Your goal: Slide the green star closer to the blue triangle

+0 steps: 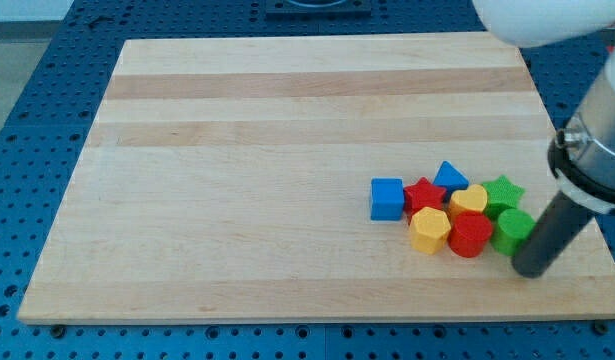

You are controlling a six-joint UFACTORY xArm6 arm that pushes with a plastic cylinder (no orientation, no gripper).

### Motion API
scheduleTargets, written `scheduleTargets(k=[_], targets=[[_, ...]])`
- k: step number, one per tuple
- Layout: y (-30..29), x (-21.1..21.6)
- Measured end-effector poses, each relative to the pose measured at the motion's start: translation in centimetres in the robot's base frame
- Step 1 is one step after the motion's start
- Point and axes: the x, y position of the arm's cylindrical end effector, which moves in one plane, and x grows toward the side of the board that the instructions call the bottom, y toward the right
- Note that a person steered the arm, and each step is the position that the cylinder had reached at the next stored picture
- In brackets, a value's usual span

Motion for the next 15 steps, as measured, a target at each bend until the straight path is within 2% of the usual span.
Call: scheduleTargets(k=[1, 3, 5, 6, 7, 8, 11, 15], targets=[[-1.4, -1.4], [-2.2, -1.4], [6.7, -1.3], [6.7, -4.1], [3.7, -6.2], [2.6, -6.2], [1.6, -10.7], [-1.3, -10.9]])
